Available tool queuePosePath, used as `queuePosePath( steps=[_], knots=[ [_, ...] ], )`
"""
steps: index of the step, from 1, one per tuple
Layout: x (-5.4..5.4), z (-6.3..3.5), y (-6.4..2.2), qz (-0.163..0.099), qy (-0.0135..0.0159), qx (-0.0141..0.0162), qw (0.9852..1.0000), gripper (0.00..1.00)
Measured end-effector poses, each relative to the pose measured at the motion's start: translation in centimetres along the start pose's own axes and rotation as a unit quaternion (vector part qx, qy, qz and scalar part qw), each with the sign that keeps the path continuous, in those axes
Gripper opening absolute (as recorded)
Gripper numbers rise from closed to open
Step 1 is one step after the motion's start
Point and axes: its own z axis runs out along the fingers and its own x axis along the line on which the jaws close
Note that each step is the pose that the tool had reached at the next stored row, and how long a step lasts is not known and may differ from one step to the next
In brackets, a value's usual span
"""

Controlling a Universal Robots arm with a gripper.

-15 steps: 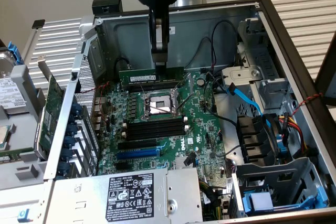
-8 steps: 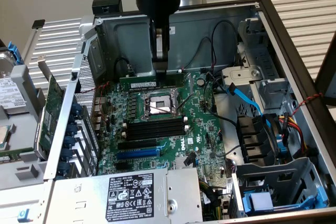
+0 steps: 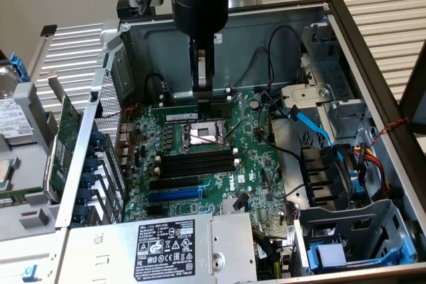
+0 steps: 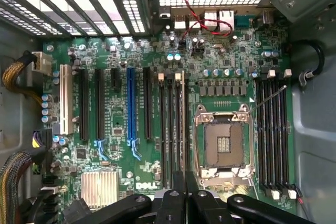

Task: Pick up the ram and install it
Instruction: 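Insert the ram into the slot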

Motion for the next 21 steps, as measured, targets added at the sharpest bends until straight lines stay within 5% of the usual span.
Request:
queuePosePath(
  steps=[21],
  knots=[
    [0.4,1.52,-0.06,-0.006,-0.0015,-0.0002,1.0,0.12]
  ],
)
